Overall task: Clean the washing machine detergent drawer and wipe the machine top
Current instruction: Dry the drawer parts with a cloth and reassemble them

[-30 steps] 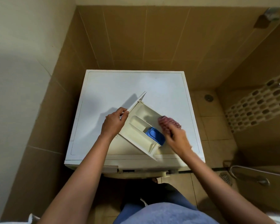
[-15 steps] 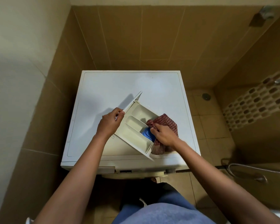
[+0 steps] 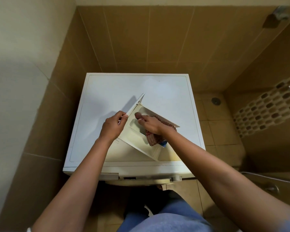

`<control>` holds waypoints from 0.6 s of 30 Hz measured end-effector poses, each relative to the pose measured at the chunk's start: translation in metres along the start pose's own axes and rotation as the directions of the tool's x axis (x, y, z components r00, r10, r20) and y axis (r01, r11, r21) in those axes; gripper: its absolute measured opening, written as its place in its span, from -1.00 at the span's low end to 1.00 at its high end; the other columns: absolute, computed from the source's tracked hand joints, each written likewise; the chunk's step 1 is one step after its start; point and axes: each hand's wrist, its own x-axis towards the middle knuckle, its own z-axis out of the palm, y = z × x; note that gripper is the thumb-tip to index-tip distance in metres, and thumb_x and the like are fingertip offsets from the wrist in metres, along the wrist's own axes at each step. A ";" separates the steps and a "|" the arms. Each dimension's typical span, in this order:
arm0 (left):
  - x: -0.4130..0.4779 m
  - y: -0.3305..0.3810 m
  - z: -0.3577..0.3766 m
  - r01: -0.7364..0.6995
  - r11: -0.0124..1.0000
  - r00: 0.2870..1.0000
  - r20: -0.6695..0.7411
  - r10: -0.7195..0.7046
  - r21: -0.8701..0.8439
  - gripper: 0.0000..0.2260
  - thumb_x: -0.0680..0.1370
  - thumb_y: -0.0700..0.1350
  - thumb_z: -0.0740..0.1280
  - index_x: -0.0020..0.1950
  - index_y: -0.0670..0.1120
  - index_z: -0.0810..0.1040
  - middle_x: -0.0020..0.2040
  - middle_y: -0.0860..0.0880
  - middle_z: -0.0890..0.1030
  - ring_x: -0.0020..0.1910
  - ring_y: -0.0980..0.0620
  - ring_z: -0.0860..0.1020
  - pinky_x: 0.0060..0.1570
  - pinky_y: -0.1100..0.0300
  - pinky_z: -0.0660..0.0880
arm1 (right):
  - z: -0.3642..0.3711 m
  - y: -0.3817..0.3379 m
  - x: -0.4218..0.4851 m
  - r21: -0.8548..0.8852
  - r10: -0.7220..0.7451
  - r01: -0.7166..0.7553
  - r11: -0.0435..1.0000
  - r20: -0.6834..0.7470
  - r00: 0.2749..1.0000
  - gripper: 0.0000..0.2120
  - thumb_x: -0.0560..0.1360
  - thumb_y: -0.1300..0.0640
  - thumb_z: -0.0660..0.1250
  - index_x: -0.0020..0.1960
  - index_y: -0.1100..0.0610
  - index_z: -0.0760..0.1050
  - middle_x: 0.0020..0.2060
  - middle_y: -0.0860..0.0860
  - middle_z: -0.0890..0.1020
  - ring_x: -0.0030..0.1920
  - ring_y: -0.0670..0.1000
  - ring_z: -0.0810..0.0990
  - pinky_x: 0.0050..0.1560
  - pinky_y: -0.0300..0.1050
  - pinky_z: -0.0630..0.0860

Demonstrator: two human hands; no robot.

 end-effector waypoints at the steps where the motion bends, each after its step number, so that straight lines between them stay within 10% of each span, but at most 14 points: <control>1: 0.000 0.000 0.001 0.000 1.000 1.000 0.000 0.000 0.001 -0.79 0.63 0.12 0.13 0.04 0.07 0.49 -0.08 0.06 0.58 -0.01 0.02 0.54 -0.09 0.16 0.37 | -0.003 0.004 -0.003 -0.009 0.010 -0.010 1.000 0.030 1.000 -0.53 0.64 -0.11 0.00 0.43 0.11 0.32 0.35 0.13 0.43 0.34 0.14 0.40 0.25 -0.06 0.29; 12: -0.003 0.003 0.005 0.026 1.000 0.999 -0.028 -0.026 0.006 -0.79 0.63 0.13 0.11 0.04 0.07 0.47 -0.08 0.06 0.57 -0.04 0.00 0.51 -0.12 0.14 0.37 | -0.025 0.036 -0.024 -0.269 0.129 -0.108 0.957 0.062 0.990 -0.46 0.66 -0.09 -0.13 0.26 0.23 0.47 0.29 0.20 0.46 0.25 0.16 0.44 0.16 -0.09 0.30; 15: -0.003 0.004 0.002 0.000 0.999 1.000 -0.022 0.001 0.035 -0.78 0.64 0.10 0.12 0.08 0.02 0.49 -0.10 0.05 0.56 -0.05 0.02 0.50 -0.09 0.17 0.34 | -0.019 0.026 -0.022 -0.117 0.129 -0.117 0.986 0.107 0.986 -0.48 0.66 -0.12 -0.11 0.49 0.11 0.24 0.45 0.12 0.31 0.43 0.12 0.29 0.40 -0.05 0.17; 18: -0.002 0.005 -0.001 -0.019 0.998 1.000 -0.007 0.020 0.054 -0.76 0.65 0.08 0.13 0.11 0.00 0.50 -0.12 0.04 0.54 -0.07 0.03 0.49 -0.09 0.17 0.34 | -0.010 0.016 -0.016 0.225 0.221 -0.258 0.939 0.179 0.959 -0.39 0.54 -0.32 -0.03 0.38 0.06 0.32 0.24 0.16 0.51 0.21 0.16 0.51 0.28 0.05 0.39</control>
